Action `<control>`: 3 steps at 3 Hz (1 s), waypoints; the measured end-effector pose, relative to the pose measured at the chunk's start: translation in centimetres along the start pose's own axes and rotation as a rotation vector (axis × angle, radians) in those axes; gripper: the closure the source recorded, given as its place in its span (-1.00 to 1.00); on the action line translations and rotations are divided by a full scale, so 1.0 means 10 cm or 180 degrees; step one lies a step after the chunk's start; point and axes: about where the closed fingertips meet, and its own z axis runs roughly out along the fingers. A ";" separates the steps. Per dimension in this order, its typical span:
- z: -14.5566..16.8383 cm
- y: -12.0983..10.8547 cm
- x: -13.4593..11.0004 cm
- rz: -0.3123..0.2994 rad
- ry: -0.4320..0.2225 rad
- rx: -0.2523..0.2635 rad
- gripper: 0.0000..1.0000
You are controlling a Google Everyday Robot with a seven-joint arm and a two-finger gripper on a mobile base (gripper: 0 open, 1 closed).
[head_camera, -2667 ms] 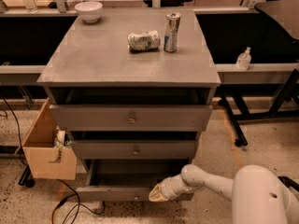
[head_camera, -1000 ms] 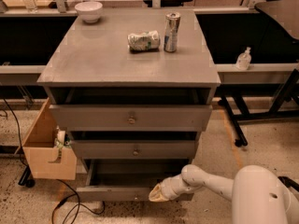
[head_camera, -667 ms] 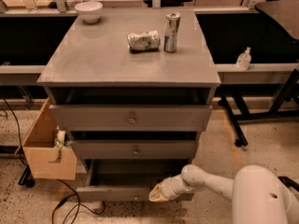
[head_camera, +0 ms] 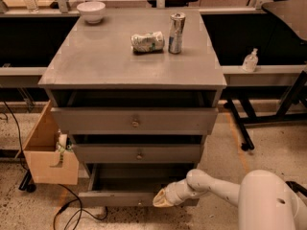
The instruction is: Close bottom drawer
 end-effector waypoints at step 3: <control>0.00 0.00 0.00 -0.0001 0.0000 0.0001 0.65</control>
Offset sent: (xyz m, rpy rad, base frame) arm -0.0112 -0.0520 0.0114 -0.0075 -0.0897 -0.0186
